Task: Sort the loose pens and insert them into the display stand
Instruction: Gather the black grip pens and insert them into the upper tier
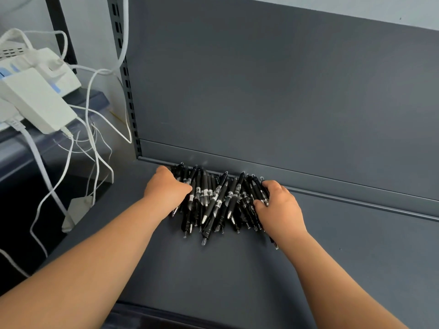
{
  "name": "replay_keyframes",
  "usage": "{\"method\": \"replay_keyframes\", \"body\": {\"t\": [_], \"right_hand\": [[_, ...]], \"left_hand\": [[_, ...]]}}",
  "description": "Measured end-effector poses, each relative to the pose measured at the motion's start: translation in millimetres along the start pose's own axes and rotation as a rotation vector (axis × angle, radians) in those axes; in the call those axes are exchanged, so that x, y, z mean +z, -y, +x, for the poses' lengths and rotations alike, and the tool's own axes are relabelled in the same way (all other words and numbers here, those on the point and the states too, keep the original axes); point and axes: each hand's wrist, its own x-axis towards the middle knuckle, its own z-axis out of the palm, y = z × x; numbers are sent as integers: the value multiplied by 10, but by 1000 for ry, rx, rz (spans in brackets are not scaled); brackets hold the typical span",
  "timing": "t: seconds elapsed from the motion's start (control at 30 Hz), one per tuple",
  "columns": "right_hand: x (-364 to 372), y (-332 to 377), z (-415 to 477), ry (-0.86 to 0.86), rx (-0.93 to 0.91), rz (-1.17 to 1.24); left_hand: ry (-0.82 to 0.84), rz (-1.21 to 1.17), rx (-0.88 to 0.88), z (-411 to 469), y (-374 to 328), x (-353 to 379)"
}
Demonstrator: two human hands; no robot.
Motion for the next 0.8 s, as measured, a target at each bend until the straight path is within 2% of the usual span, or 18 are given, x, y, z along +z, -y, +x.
{"method": "replay_keyframes", "body": {"t": [0.47,0.8], "right_hand": [[9,-24,-26,-37,-22,77],[-25,13,-81,-11,-48,175]], "left_hand": [[104,-95,29,3,27,-5],[68,-151,88,-16,40,82]]}}
